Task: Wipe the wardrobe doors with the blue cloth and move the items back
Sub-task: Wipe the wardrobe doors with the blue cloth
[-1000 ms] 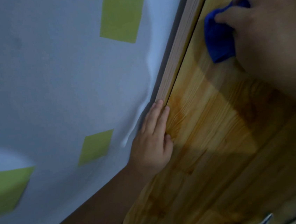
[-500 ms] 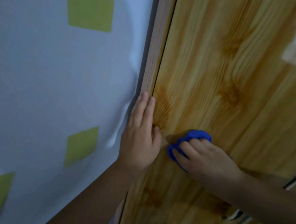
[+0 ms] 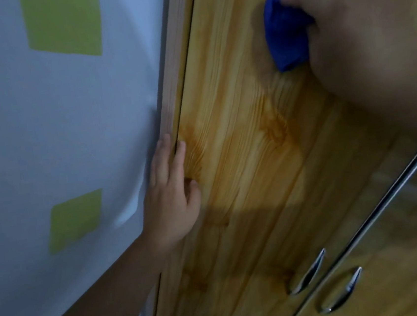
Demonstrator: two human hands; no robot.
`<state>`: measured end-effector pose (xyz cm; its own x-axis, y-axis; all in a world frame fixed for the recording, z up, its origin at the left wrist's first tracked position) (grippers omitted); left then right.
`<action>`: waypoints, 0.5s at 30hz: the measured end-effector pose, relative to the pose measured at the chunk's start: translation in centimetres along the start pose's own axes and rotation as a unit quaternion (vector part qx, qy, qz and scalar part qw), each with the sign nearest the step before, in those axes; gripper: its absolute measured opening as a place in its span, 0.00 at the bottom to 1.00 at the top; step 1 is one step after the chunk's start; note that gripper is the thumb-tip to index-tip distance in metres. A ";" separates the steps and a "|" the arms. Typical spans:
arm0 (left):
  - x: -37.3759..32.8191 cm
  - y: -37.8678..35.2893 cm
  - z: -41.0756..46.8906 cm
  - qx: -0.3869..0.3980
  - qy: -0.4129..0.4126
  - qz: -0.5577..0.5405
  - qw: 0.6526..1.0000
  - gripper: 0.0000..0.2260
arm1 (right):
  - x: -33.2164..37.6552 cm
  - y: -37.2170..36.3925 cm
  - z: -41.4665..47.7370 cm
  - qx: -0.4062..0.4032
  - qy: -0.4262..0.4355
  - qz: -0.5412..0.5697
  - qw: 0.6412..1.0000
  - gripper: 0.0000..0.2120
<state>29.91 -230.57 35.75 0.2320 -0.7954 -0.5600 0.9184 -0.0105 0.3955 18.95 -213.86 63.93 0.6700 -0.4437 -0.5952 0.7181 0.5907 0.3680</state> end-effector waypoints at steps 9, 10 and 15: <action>0.4 0.0 -0.1 -0.008 -0.025 -0.034 0.999 0.33 | 13.6 -5.7 -12.4 0.079 0.085 0.094 0.989 0.20; 0.4 0.1 -0.1 -0.006 -0.025 -0.031 0.999 0.33 | 15.1 -6.5 -14.5 0.096 0.101 0.107 0.984 0.20; -0.1 0.7 -0.1 0.010 -0.010 -0.027 1.000 0.33 | 18.8 -9.0 -22.0 0.204 0.181 0.133 0.953 0.17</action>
<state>30.55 -230.49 35.99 0.1754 -0.8054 -0.5662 0.9231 -0.0654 0.3790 20.99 -212.66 33.68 0.7832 -0.0103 -0.6217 0.5945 0.3055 0.7439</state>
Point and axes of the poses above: each hand's wrist, its own z-axis towards the middle knuckle, its own y-axis out of the back of the hand, x = y × z, the point moved 3 cm from there along z, towards the middle knuckle, and after that the axes turned 6 degrees about y, right-handed, at the moved point
